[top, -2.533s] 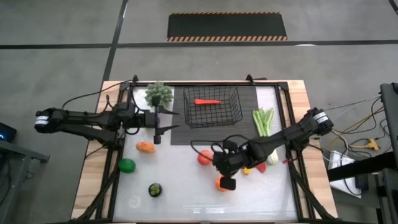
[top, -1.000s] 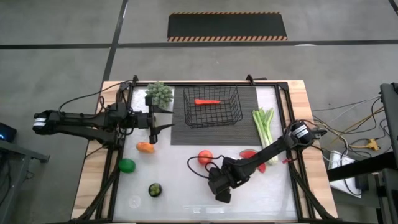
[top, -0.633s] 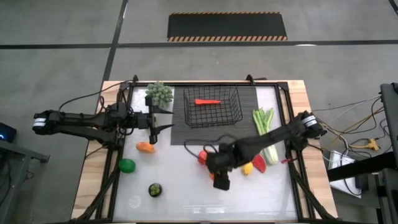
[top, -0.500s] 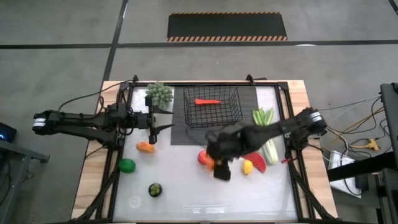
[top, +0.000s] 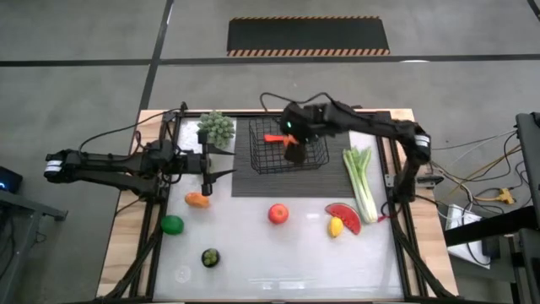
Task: Build produce basket
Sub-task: Put the orange into the black wire basket
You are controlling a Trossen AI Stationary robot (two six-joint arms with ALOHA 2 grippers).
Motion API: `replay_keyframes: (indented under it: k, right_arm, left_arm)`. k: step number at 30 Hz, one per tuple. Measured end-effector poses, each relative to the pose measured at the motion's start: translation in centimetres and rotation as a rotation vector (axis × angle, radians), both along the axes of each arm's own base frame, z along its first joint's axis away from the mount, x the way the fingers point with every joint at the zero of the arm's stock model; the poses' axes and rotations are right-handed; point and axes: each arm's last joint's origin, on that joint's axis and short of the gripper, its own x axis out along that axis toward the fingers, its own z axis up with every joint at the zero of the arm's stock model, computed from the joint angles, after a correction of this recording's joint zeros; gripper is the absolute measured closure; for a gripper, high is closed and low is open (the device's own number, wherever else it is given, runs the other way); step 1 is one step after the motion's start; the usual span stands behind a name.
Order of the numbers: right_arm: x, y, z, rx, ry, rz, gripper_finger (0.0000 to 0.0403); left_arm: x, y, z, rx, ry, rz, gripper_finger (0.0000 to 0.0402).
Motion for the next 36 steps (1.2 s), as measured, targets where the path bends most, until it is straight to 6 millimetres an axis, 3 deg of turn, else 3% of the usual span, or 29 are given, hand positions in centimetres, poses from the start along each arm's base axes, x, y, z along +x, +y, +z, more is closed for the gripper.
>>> replay_keyframes:
  k: [6, 15, 23, 36]
  right_arm:
    - [0.7, -5.5, -6.1, 0.098, 0.093, -0.166, 0.0154]
    - [2.3, -7.4, -11.8, 0.139, 0.211, -0.184, 0.0154]
    - [2.9, -7.7, -13.3, 0.139, 0.24, -0.159, 0.0123]
    - [2.6, -7.5, -12.1, 0.131, 0.211, -0.166, 0.0097]
  left_arm:
    - [-0.1, 0.0, -0.1, -0.02, 0.017, -0.002, 0.0208]
    - [-0.2, 0.0, -0.2, -0.022, 0.022, -0.002, 0.0208]
    - [-0.2, 0.0, -0.2, -0.022, 0.023, -0.002, 0.0208]
    - [-0.1, 0.0, -0.3, -0.022, 0.029, -0.002, 0.0208]
